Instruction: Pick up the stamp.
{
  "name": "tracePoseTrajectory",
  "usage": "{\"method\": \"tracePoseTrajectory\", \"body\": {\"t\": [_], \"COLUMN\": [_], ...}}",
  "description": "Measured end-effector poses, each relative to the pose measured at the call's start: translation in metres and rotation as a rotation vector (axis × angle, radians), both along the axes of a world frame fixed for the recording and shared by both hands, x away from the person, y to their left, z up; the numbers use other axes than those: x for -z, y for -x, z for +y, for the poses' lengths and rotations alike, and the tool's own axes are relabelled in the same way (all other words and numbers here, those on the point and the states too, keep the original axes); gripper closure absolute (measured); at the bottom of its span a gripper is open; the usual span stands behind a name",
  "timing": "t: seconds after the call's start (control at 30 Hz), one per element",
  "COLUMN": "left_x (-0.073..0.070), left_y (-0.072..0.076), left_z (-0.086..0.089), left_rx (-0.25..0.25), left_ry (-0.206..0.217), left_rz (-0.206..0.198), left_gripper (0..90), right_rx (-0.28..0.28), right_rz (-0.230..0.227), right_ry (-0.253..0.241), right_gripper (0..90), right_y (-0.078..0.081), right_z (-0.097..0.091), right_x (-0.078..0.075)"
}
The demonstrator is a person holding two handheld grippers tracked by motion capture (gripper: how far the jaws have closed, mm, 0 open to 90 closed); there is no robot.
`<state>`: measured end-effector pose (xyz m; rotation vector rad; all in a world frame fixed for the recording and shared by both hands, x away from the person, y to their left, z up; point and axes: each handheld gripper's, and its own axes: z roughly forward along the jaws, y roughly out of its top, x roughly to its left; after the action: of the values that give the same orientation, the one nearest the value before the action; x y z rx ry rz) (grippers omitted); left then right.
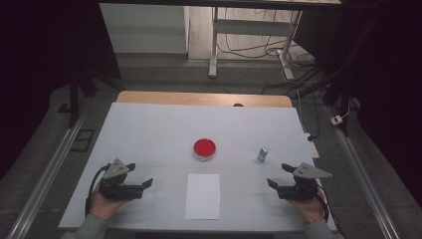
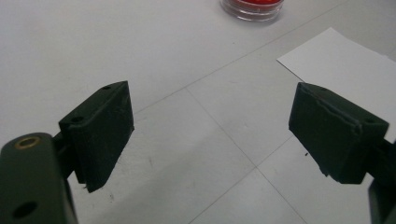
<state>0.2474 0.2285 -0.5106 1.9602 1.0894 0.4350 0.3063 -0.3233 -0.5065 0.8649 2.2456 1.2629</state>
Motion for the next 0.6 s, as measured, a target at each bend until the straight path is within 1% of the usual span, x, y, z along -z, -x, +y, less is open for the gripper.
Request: {"method": "tracePoseTrajectory", "body": {"t": [0.43, 0.6], "left_x": [0.0000, 0.0002], "left_y": [-0.0001, -0.0003], "left_z": [0.0011, 0.0014], "left_rx": [-0.002, -0.004], "left_ry": [-0.009, -0.012], "left_rz": [-0.002, -0.004], "left_gripper": [13.9, 13.9], "right_rx": [0.008, 0.011], "right_rz": [-0.005, -0.004], "right_ry": [0.015, 0.011], "right_gripper": [17.6, 17.6], "right_y": [0.0002, 0.0001], "right_z": [0.0006, 0.0005], "right_x": [-0.0004, -0.0013]}}
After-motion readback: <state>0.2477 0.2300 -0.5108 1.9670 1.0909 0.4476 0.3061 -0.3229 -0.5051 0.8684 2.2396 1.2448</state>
